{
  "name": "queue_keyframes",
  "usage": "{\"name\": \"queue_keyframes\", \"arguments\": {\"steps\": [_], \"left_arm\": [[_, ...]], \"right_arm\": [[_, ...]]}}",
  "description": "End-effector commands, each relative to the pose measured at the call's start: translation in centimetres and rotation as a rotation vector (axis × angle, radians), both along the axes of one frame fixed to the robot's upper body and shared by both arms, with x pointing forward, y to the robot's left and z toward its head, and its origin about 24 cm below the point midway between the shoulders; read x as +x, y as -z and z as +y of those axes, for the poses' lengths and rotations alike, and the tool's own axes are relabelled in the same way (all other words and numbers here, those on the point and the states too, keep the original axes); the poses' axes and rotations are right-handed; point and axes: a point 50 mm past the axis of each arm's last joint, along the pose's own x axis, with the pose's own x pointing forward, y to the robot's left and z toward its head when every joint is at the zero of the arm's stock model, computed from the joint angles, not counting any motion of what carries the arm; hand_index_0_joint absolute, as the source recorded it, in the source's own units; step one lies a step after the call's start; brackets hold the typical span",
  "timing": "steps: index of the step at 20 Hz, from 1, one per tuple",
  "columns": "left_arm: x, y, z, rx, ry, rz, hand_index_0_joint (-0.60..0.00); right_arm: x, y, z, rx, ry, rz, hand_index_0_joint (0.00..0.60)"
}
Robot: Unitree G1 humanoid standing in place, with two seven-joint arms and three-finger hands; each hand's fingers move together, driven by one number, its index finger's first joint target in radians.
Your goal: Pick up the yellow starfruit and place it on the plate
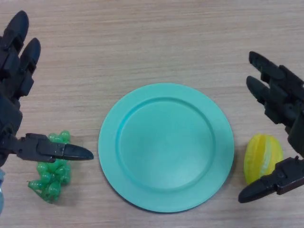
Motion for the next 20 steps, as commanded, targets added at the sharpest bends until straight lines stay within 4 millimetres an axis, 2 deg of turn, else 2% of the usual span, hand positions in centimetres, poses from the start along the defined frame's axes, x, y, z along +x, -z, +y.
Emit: {"name": "queue_keyframes", "arguments": {"steps": [1,5,11,16,20], "left_arm": [[-1.0,-2.3,0.5,0.057,-0.011,-0.174,0.000],[-0.6,-1.4,0.0,0.106,-0.015,-0.151,0.000],[-0.7,-1.6,-0.8,0.123,0.012,-0.146,0.000],[-1.4,-0.6,-1.1,0.068,0.090,-0.031,0.000],[-1.7,0.0,-1.5,0.037,0.114,0.008,0.000]], "right_arm": [[-1.0,-3.4,-0.5,-0.021,-0.005,-0.239,0.000],[-0.5,-4.0,-1.4,-0.054,0.054,-0.328,0.000],[-0.5,-4.0,-1.7,-0.124,0.112,-0.400,0.000],[0.9,-2.2,-2.3,-0.318,0.235,-0.361,0.000],[1.7,-0.8,-2.1,-0.439,0.288,-0.275,0.000]]}}
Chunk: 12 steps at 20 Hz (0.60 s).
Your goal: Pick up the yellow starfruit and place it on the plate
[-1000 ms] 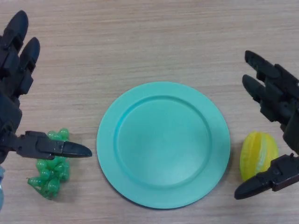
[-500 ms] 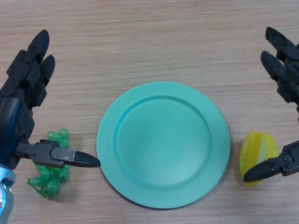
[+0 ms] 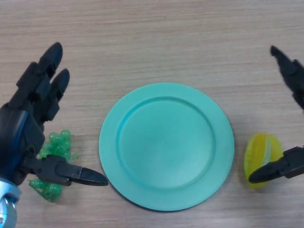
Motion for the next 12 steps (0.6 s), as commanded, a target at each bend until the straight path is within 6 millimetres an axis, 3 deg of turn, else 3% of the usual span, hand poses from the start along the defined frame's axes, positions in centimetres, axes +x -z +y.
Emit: {"name": "queue_keyframes", "arguments": {"steps": [1,12], "left_arm": [[-1.0,-2.6,0.0,0.012,0.028,-0.167,0.000],[-1.0,-2.6,0.2,-0.002,0.019,-0.148,0.000]], "right_arm": [[-0.2,-2.0,-0.7,-0.048,0.053,-0.141,0.000],[1.6,1.8,-1.0,-0.106,0.127,-0.023,0.000]]}}
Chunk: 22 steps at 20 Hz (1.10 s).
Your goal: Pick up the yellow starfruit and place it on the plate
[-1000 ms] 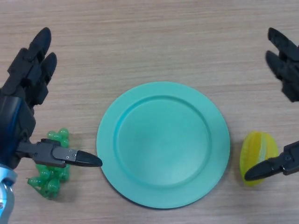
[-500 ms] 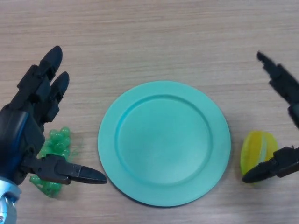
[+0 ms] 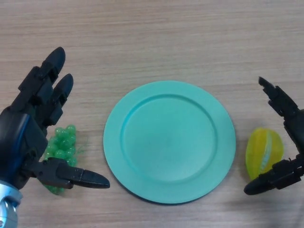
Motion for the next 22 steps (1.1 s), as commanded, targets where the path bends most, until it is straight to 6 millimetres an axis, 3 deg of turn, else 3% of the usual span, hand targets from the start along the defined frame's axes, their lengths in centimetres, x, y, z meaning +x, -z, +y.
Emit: {"name": "queue_keyframes", "arguments": {"steps": [1,15,16,17,18,19,20,21,22], "left_arm": [[-0.7,-2.5,0.4,0.024,-0.001,-0.158,0.000],[-0.5,-2.0,0.8,0.052,0.004,-0.139,0.000],[-0.5,-1.9,0.9,0.051,0.002,-0.133,0.000],[-0.5,-1.9,0.9,0.051,0.001,-0.133,0.000],[-0.5,-2.0,1.0,0.051,-0.001,-0.135,0.000],[-0.5,-2.0,1.0,0.051,-0.004,-0.136,0.000],[-0.4,-2.1,1.3,0.053,-0.014,-0.141,0.000],[-0.4,-2.1,1.4,0.056,-0.020,-0.145,0.000],[-0.3,-2.2,1.4,0.060,-0.023,-0.145,0.000]], "right_arm": [[0.4,-2.7,-0.1,-0.046,-0.018,-0.207,0.000],[2.6,-0.1,0.0,-0.037,0.022,-0.222,0.000],[2.5,0.0,-0.2,-0.029,0.041,-0.232,0.049],[2.5,0.0,-0.2,-0.027,0.042,-0.234,0.149],[2.6,0.0,-0.3,-0.023,0.051,-0.237,0.300],[2.6,0.0,-0.5,-0.020,0.059,-0.236,0.400],[2.7,0.3,-0.8,-0.015,0.078,-0.212,0.543],[2.7,0.5,-0.9,-0.013,0.087,-0.189,0.600],[2.6,0.7,-1.0,-0.050,0.078,-0.175,0.600]]}}
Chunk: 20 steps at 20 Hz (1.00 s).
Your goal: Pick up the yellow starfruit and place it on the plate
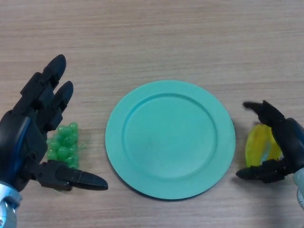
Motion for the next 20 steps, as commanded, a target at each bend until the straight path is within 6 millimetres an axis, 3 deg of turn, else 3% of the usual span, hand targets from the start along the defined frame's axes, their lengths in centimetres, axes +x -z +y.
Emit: {"name": "queue_keyframes", "arguments": {"steps": [1,7,9,11,13,14,18,20], "left_arm": [[-0.6,-3.1,0.7,0.066,-0.004,-0.204,0.000],[-0.5,-2.9,0.7,0.066,-0.009,-0.200,0.000],[-0.5,-2.9,0.8,0.063,-0.013,-0.199,0.000],[-0.5,-3.0,0.9,0.057,-0.022,-0.202,0.000],[-0.6,-3.2,0.9,0.059,-0.021,-0.213,0.000],[-0.6,-3.2,0.9,0.058,-0.021,-0.215,0.000],[-0.7,-3.0,0.7,0.051,-0.017,-0.209,0.000],[-0.7,-3.0,0.8,0.043,-0.018,-0.212,0.000]], "right_arm": [[0.4,-3.1,-1.1,-0.060,0.015,-0.178,0.600],[-0.1,-3.5,-0.7,-0.108,-0.078,-0.133,0.600],[-0.1,-4.5,-0.4,-0.047,-0.074,-0.161,0.600],[0.0,-5.6,0.3,-0.097,-0.118,-0.194,0.600],[-0.1,-6.8,1.5,0.028,-0.135,-0.192,0.600],[0.5,-7.5,2.4,0.009,-0.163,-0.224,0.600],[2.2,-8.5,6.1,0.141,-0.245,-0.255,0.600],[2.9,-8.4,7.7,0.101,-0.292,-0.284,0.600]]}}
